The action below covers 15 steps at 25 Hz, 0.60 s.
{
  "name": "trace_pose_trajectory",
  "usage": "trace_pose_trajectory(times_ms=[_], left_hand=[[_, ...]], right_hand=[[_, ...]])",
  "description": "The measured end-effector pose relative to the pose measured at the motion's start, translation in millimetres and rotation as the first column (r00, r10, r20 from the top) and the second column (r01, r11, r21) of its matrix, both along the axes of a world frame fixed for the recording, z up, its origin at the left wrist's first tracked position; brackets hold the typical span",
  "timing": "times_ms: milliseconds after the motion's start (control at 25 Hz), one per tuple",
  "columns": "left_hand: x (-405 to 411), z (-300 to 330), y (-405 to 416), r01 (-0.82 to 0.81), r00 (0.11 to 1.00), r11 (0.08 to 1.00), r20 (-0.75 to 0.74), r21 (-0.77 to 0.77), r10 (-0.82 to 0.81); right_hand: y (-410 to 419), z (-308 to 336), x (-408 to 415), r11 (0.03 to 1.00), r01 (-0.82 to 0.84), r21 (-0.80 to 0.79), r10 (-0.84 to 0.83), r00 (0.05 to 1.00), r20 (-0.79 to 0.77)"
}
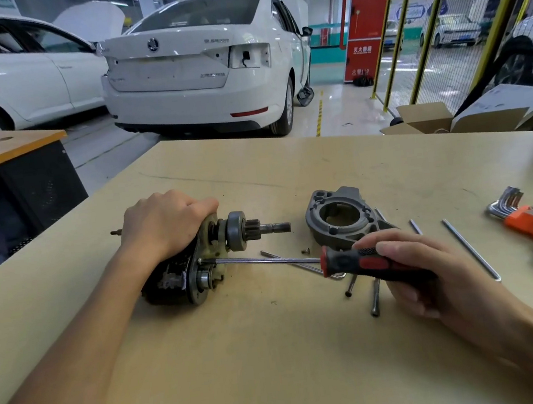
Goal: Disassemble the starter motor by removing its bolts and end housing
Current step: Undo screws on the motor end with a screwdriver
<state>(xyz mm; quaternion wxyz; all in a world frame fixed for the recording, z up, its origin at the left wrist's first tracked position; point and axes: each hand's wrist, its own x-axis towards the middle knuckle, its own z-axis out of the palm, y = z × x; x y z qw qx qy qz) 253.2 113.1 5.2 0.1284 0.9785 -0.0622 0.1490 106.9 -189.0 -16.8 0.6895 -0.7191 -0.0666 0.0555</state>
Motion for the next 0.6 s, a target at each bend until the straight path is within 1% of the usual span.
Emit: trace_pose_trajectory(times_ms=[120,200,280,360,440,520,600], left_hand=[[0.9,-1.7,-0.5,0.012,1.0,1.0,0.005,0.011,-0.012],[0.9,-2.2,-0.2,0.006,1.0,1.0,0.007,0.009,-0.006],[2.2,-2.5,0.2,-0.001,1.0,1.0,0.008,0.011,0.001],[3.1,-3.1,0.8,-0.014,1.0,1.0,0.011,0.012,0.014],[3.1,-4.0,1.5,-0.007,1.0,1.0,0.009,0.008,0.007],[3.4,-3.5,1.6,-0.003,1.0,1.0,0.013,0.004,0.003],[3.5,-3.3,1.7,-0.01,1.0,1.0,0.018,0.006,0.01]], right_hand=[[0.5,-1.2,0.4,0.997,-0.01,0.081,0.011,1.0,-0.006],[3.4,-1.3,-1.1,0.998,-0.004,0.066,0.005,1.0,-0.018],[3.3,-1.7,-2.5,1.0,0.006,0.011,-0.006,1.0,-0.029],[2.0,-2.8,-1.5,1.0,0.004,-0.018,-0.004,1.0,-0.003],[0.0,-3.8,0.4,1.0,0.014,0.007,-0.014,1.0,0.026],[0.3,-4.9,1.9,0.998,0.036,0.059,-0.037,0.999,0.023],[3.3,-5.2,1.7,0.996,0.044,0.072,-0.045,0.999,0.015]])
